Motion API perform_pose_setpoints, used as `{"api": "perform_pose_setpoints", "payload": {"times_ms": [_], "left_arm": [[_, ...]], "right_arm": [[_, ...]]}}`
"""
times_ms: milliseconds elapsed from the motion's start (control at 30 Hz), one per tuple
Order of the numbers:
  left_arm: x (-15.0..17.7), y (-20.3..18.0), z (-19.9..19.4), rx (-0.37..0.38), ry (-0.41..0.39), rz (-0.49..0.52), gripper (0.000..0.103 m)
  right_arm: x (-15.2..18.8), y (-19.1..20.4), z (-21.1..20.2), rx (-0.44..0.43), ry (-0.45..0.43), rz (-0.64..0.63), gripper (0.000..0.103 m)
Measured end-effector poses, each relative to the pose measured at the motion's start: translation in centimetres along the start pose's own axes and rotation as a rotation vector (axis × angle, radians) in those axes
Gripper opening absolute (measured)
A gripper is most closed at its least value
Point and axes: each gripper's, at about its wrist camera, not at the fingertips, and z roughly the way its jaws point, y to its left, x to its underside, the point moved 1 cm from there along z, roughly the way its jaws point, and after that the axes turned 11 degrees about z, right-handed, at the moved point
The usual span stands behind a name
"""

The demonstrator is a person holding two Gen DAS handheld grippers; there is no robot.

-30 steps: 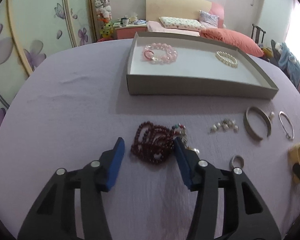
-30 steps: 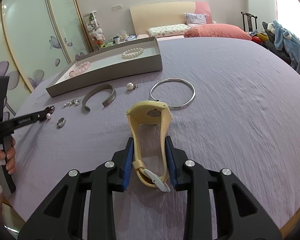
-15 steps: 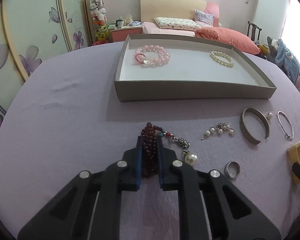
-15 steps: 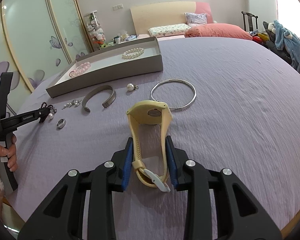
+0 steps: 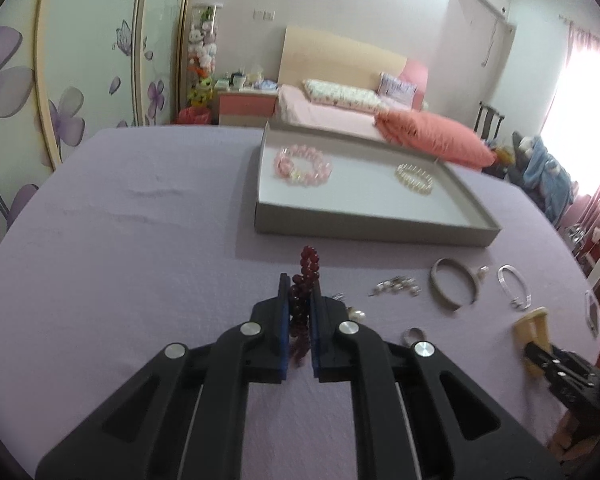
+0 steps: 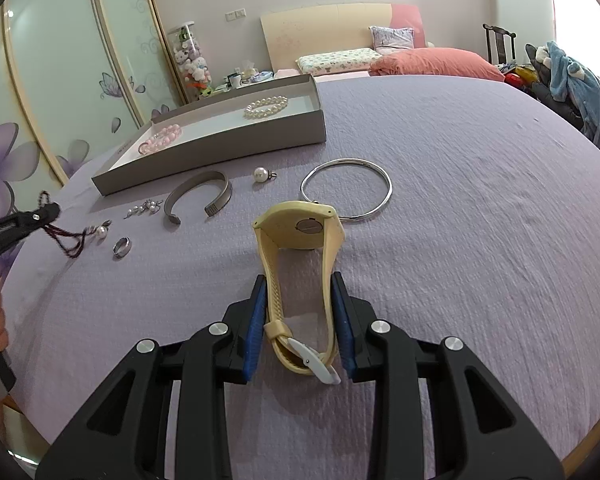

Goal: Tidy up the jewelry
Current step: 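Lift the necklace and watch band and carry both over the grey tray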

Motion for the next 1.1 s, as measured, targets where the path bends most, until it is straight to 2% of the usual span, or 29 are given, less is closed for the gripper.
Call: {"api": "perform_pose_setpoints", "payload": {"times_ms": [333,533,767,1100], "left_arm": [[-1.8,-1.4,-6.0,0.041,-0.161,0.002,0.009],[-1.5,-1.9,-8.8,0.057,-0.223,-0.009,0.009],[0.0,-2.6,-10.4,0.082,-0.239,-0.004,0.009],[0.1,-2.4,-10.7,0.098,-0.258,-0.015,0.009]], "right_arm": [[0.1,0.0,-0.2,-0.011,0.003,0.005,0.030],[0.4,0.4,-0.4,-0.040,0.009,0.011,0.027],[0.6,1.5,-1.4,-0.068,-0.015,-0.011,0.027],[-0.4,3.0,-3.2,-0.098,-0.086,-0.035,0.027]]}}
